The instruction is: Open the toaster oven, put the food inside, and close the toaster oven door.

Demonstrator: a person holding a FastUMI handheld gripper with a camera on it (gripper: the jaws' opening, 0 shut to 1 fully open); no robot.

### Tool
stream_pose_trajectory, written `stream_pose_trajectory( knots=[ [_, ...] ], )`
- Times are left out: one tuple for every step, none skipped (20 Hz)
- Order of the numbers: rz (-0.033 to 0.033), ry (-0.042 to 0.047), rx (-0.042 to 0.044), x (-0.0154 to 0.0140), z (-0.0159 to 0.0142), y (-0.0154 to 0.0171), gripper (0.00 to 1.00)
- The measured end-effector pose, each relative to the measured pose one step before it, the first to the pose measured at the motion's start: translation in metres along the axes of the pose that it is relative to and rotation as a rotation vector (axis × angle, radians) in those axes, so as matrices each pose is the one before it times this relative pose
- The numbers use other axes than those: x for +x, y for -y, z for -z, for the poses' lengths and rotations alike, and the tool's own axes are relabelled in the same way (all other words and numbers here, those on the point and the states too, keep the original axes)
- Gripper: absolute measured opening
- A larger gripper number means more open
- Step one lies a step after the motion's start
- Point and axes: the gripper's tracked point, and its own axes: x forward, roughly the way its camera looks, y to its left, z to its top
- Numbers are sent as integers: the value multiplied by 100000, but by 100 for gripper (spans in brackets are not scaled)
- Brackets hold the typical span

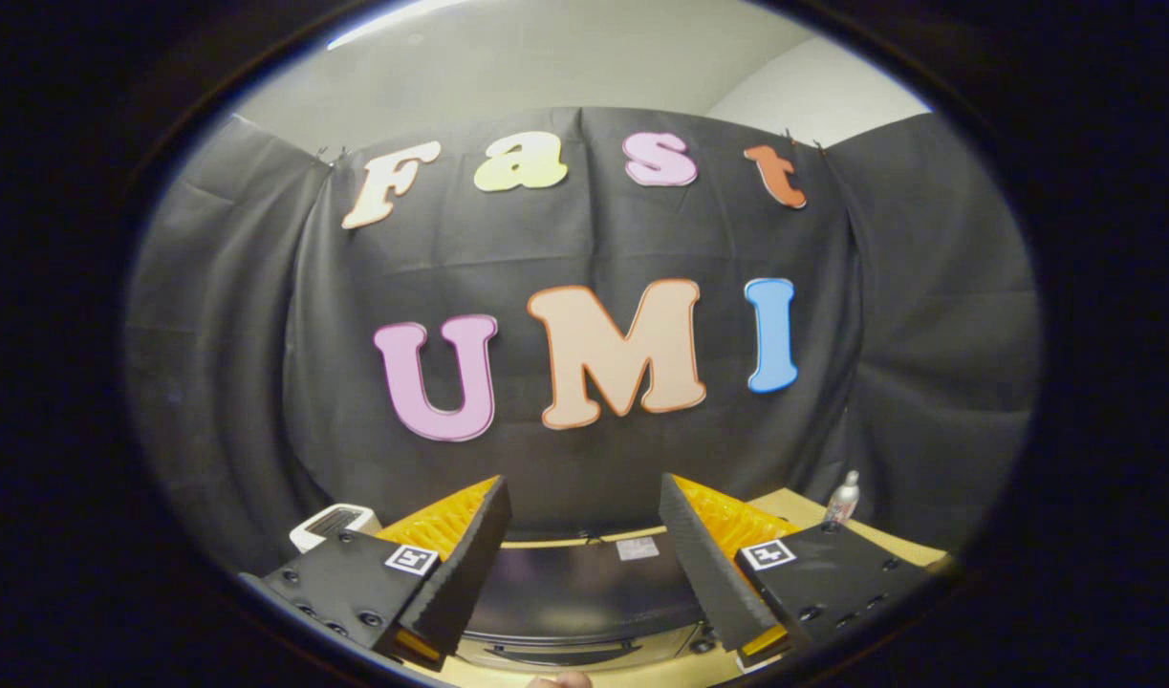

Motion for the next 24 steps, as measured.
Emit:
stream_pose_trajectory(
  knots=[
    [-167, -2896, -349, 271, 2099, -268, 99],
    [-151, -2474, -225, 19, 1695, -80, 99],
    [84, -2830, 235, 11, 1769, -70, 99],
    [-597, -1778, 171, 91, 1282, -196, 99],
    [313, -1125, -382, 124, 1130, 91, 99],
    [1257, -2023, -651, 79, 1249, 446, 99],
    [409, -2193, -30, 99, 1338, 218, 99],
    [-98, -1584, 621, 119, 997, -9, 99],
    [10, -1638, 612, 156, 862, -6, 99],
    [355, -1636, 95, 85, 978, 48, 99],
    [881, -1911, -457, 134, 1048, 233, 99],
    [239, -1948, -595, 16, 868, 1, 99],
    [170, -2048, -843, 101, 1029, -132, 99],
    [-417, -1390, -882, 107, 689, -193, 99],
    [-568, -1769, -468, 38, 684, -339, 99],
    [-145, -1853, -148, 21, 784, -203, 99],
    [-282, -1982, -123, -209, 773, -148, 99],
    [577, 3144, 1203, -45, -671, -9, 99],
    [55, -2397, 266, -315, 700, -63, 99],
    [-88, 1170, -217, -186, -435, -113, 99],
    [-364, -1360, 295, -154, 660, 24, 99],
    [-39, 737, 1001, -226, -144, 59, 99],
    [-587, -1526, -1481, -32, 399, 14, 100],
    [-167, 347, -1602, -418, 72, 29, 100]
  ],
)
